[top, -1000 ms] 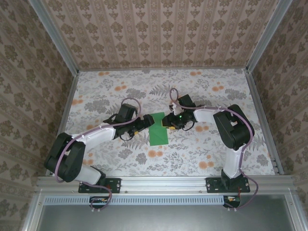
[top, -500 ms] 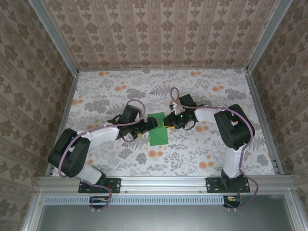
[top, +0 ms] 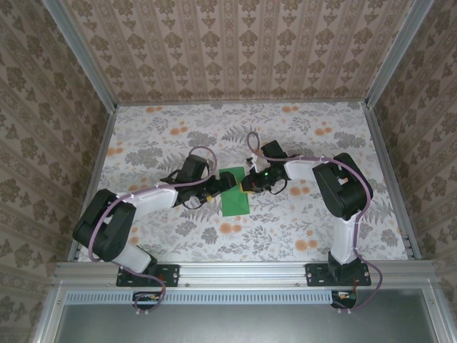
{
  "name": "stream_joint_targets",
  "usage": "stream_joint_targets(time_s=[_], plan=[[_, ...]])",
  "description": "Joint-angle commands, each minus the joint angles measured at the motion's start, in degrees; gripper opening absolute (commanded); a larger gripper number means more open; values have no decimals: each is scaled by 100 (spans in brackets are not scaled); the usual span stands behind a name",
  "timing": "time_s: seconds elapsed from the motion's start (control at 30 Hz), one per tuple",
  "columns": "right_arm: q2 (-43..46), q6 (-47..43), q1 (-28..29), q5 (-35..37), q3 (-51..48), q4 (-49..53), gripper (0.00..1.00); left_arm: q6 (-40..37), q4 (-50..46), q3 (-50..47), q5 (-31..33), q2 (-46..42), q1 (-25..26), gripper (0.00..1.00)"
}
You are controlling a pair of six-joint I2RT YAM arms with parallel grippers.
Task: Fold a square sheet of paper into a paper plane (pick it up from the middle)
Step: Turn over the paper at the center of the table.
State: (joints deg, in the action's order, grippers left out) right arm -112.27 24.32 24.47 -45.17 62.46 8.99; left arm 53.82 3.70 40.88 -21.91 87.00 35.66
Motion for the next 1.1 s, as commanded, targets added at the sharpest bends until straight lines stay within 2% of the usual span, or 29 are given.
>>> stream_joint_targets(time_s=[0.0,0.27,0.67,0.83,0.97,1.07], plan=[[-5,152,-119,-193,-59,-261,8,52,247,-4,-195,141,37,100],[23,486,-302,-417,-303,-798,8,91,582,50,-442,421,73,95],[51,553,-346,-458,-349,-837,10,200,1009,263,-606,973,82,55],[312,1050,-442,-596,-584,-1296,22,269,1273,293,-610,1175,90,38],[763,1084,-522,-300,-671,-1013,37,236,1503,310,-628,1358,90,26],[1172,1099,-632,107,-750,-684,49,165,1620,314,-615,1442,90,21]])
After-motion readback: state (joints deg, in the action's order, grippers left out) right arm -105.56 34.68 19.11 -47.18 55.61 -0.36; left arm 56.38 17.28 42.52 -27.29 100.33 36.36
